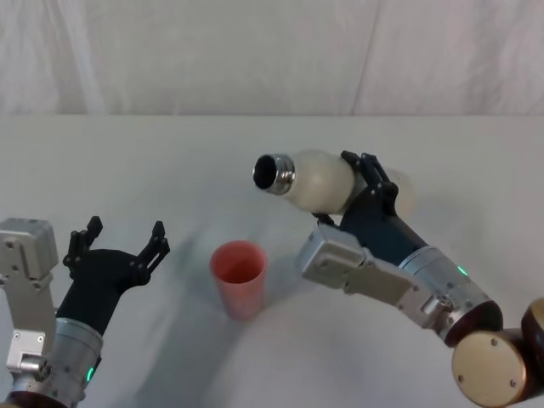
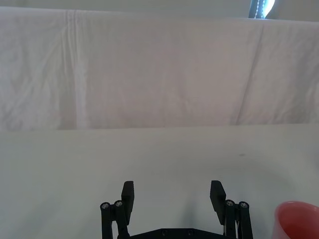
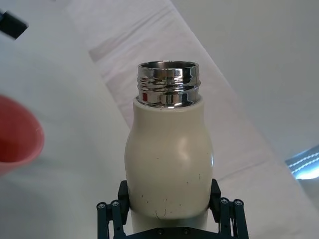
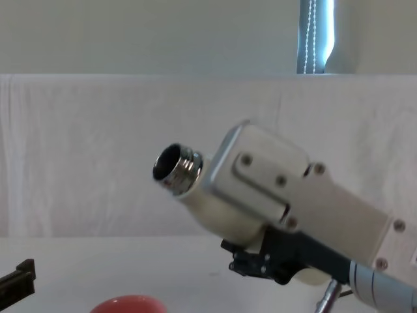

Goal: Grasp the thermos with one hand and pour water into the cup lid.

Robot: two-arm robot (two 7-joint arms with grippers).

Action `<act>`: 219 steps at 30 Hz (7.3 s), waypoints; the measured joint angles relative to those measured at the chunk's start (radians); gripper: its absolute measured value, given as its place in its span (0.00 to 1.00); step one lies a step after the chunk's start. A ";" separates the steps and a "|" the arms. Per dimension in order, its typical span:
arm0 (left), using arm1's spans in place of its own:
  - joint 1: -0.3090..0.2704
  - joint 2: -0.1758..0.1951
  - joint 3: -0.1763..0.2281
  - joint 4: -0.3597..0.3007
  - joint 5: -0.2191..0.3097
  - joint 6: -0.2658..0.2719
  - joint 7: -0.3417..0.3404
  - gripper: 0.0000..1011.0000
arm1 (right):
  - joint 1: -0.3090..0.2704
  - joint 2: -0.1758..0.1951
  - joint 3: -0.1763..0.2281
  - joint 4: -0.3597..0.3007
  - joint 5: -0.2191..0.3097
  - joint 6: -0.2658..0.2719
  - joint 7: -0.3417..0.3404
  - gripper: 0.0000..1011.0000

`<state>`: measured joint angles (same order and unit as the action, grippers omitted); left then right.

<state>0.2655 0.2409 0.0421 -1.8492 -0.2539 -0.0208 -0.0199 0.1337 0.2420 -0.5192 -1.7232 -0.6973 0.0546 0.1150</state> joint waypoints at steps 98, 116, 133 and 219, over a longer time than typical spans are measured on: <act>0.000 0.000 0.000 0.000 0.000 0.000 0.000 0.99 | -0.083 -0.123 0.253 -0.032 0.842 0.113 0.094 0.94; 0.000 0.000 0.000 0.000 0.000 0.000 0.000 0.99 | -0.083 -0.125 0.255 -0.033 0.841 0.117 0.097 0.94; 0.000 0.000 0.000 0.000 0.000 0.000 0.000 0.99 | -0.026 -0.133 0.218 0.029 0.839 0.107 0.077 0.94; 0.000 0.000 0.000 0.000 0.000 0.000 0.000 0.99 | 0.019 -0.169 0.215 0.195 0.831 0.040 0.065 0.99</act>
<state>0.2655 0.2409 0.0421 -1.8492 -0.2538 -0.0207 -0.0199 0.1525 0.0731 -0.3039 -1.5279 0.1335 0.0949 0.1804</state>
